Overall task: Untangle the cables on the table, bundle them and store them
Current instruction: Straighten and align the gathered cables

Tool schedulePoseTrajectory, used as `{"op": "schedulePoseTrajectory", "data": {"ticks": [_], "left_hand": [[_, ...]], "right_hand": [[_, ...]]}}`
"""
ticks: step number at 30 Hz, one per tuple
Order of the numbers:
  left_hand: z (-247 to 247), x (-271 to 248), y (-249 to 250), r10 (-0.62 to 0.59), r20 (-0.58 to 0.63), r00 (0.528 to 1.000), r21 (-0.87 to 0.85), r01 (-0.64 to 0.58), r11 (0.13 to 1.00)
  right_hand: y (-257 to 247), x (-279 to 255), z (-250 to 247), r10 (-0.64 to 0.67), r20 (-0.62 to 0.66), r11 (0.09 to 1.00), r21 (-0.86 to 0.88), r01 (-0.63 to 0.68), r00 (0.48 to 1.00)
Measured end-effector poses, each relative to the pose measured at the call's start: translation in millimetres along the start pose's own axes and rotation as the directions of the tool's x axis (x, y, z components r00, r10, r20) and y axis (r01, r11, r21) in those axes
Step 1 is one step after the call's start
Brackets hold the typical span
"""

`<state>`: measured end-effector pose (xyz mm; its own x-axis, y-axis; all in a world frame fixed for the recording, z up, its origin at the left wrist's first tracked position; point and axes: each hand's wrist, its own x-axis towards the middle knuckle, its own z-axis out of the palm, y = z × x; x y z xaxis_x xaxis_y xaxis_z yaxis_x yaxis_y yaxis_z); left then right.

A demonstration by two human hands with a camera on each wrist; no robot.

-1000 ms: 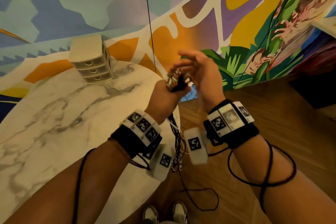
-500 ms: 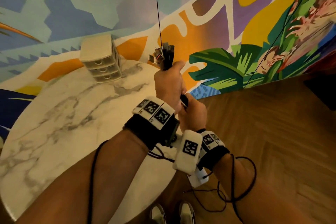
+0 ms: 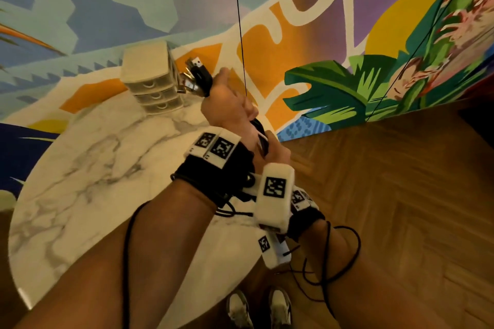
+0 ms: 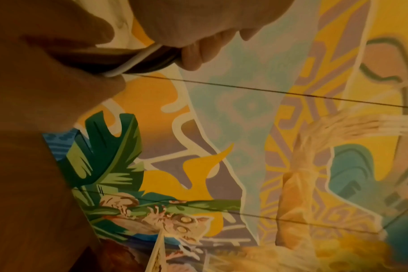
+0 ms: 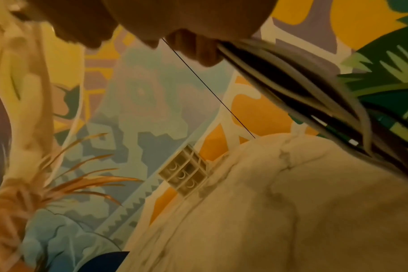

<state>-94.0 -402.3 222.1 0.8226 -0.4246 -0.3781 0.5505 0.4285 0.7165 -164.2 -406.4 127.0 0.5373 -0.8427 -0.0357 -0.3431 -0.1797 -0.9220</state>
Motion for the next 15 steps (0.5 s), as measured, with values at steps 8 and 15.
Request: {"op": "schedulePoseTrajectory", "data": {"ticks": [8,15], "left_hand": [[-39,44,42,-0.089,0.156,0.984,0.056,0.081,0.995],[-45,15,48,-0.201,0.631,0.749,0.499,-0.193,0.845]], "right_hand": [[18,0,-25,0.128,0.495,0.986,0.032,-0.165,0.86],[32,-6,-45,0.244,0.693,0.796,0.256,-0.549,0.678]]}}
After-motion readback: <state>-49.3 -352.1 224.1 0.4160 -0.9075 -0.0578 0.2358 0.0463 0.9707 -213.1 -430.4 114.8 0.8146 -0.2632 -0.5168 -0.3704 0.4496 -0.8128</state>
